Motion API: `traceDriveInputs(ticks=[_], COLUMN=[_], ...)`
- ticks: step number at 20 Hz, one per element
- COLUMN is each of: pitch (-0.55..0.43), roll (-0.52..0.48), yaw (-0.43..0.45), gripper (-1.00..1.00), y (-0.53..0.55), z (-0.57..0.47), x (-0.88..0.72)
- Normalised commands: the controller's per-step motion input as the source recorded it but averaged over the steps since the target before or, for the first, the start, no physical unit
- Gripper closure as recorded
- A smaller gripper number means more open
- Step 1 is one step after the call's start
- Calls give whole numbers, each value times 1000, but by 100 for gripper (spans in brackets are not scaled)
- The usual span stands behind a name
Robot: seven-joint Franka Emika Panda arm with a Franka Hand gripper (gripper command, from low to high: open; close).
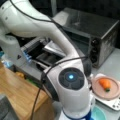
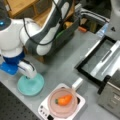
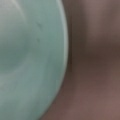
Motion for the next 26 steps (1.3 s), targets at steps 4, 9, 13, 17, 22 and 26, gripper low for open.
traceDriveInputs(ticks=[4,9,13,17,22,26], pitch=[61,33,10,3,-3,-16], roll=[138,137,159,175,206,251], yaw=[-177,-144,-124,-107,-81,-49], gripper=[-100,-100,-100,-100,-100,-100], y=[-45,-18,-39,-60,-97,-112], z=[-68,-48,-37,-39,-46,-54], x=[319,255,180,99,31,-7])
